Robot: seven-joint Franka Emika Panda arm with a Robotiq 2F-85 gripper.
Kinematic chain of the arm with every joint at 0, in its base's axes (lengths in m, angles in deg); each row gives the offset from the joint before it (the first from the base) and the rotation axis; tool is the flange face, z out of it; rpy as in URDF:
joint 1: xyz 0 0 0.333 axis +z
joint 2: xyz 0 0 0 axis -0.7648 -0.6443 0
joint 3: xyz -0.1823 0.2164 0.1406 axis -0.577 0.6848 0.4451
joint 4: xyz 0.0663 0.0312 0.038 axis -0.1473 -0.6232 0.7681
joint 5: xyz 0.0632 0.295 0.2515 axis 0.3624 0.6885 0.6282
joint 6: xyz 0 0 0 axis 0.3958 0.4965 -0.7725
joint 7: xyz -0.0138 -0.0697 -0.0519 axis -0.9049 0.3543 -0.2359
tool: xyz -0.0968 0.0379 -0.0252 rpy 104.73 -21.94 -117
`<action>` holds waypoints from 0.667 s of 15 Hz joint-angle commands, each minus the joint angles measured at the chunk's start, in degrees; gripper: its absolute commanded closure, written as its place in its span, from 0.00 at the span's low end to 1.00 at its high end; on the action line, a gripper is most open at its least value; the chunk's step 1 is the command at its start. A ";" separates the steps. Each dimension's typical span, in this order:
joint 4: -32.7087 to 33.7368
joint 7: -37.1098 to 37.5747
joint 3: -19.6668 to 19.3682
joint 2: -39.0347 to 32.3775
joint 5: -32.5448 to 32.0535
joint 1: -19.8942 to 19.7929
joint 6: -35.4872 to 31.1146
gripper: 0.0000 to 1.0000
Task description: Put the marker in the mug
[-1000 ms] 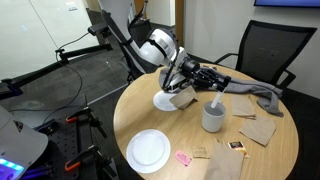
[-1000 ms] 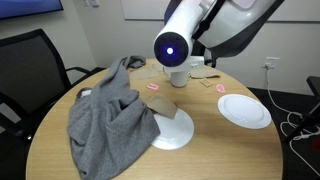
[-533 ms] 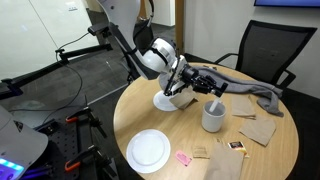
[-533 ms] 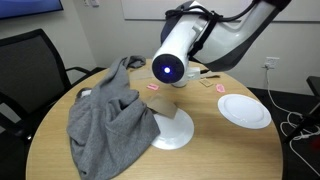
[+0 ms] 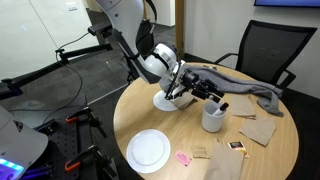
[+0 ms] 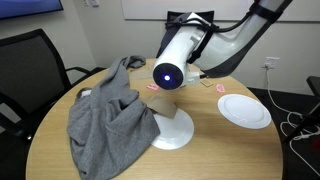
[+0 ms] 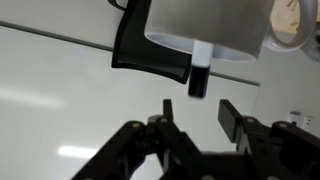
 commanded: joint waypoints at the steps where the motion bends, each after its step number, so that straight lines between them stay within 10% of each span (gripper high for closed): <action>1: 0.60 0.16 0.53 0.45 -1.26 -0.61 0.70 0.16; 4: -1.51 1.45 0.55 3.23 -2.18 -0.10 0.72 0.00; 10: -7.26 0.26 1.35 13.01 -2.14 0.31 0.83 0.00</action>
